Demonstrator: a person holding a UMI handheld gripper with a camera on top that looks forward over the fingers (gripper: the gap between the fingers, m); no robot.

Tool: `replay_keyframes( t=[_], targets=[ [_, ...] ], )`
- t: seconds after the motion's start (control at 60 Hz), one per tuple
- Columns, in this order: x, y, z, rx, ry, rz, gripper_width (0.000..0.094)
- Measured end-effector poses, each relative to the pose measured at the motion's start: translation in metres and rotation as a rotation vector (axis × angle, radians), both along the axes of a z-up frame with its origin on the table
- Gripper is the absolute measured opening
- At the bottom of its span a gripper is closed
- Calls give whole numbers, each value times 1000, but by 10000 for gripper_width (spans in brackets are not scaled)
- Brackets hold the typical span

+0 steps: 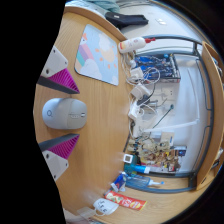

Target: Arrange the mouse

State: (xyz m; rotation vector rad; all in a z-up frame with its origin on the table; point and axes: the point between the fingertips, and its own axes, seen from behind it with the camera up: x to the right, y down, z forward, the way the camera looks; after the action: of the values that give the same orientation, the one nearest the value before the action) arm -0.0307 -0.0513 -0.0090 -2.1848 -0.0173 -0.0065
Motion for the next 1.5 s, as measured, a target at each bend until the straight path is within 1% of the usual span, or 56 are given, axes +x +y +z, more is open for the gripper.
replay_keyframes(
  t=[0.033,0.083,0.1,0.117,0.2,0.267,0.3,0.317,0.333,0.383,0.45,0.483,0.533,0.6,0.683,0.733,0.817,0.883,0.933,0.983,1.033,1.167,1.367,1.5],
  targets=[
    [-3,1,-2,-2,9,-3,755],
    [-1,2,-2,4,12,-16,637],
    [0,2,-2,6,5,-21,627],
    [1,2,-2,9,-2,-25,537],
    [1,-1,-2,4,4,-40,497],
    [0,-2,-3,-7,8,-45,426],
    [0,-3,-4,-25,3,-38,388],
    [0,-3,-5,-35,4,-34,389],
    [0,-3,-5,-48,6,-30,346],
    [-2,-4,-5,-80,18,-36,308],
    [-1,-6,-4,-124,24,-34,296],
    [0,-6,2,-132,41,-51,297],
    [6,0,26,-102,34,-76,296],
    [14,14,73,-31,14,-102,297],
    [7,37,135,56,14,-105,298],
    [-1,49,172,106,4,-89,298],
    [-31,70,220,177,19,-59,297],
    [-58,84,243,209,31,-20,295],
    [-85,95,249,219,42,16,296],
    [-114,107,243,213,54,47,297],
    [-143,119,230,189,58,76,298],
    [-206,131,165,99,73,142,296],
    [-247,128,56,-59,39,153,298],
    [-243,122,13,-124,-2,136,308]
  ],
)
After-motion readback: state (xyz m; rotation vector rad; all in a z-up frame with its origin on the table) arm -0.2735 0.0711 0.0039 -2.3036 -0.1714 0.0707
